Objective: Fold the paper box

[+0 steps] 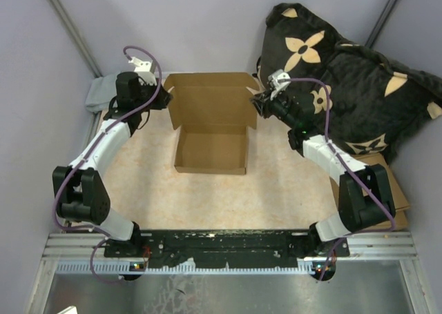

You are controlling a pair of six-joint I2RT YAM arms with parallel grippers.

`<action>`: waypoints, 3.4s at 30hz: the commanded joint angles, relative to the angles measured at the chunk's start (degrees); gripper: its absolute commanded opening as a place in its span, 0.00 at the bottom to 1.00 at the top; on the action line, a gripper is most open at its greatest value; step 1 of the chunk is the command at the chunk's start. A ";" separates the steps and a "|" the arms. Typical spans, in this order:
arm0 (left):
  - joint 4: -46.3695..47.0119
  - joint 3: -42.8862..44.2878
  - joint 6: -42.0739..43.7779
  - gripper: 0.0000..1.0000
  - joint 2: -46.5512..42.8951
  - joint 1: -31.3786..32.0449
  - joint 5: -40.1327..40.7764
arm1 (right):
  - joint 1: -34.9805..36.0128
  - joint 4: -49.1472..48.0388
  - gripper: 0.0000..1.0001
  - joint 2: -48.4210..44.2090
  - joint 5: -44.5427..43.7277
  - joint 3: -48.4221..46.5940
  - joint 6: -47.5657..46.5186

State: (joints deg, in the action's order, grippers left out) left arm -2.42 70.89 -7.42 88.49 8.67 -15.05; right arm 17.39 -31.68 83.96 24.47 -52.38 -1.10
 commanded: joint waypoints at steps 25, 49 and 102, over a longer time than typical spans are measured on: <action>0.73 -1.57 0.05 0.04 -4.71 1.79 -3.53 | -0.35 42.10 0.46 13.14 -4.46 -32.64 -2.87; 7.25 2.83 -12.44 0.10 -1.72 4.11 -3.06 | 4.98 32.65 0.02 14.06 -16.41 -36.03 10.67; 5.24 -25.10 -14.11 0.14 -19.62 9.83 6.00 | 18.58 7.27 0.06 0.34 -33.66 0.58 18.67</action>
State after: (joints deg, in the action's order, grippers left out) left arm 6.96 46.98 -19.94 70.59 16.93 -6.81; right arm 33.47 -24.58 85.25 -12.47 -51.00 13.32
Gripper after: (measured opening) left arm 0.138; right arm 0.066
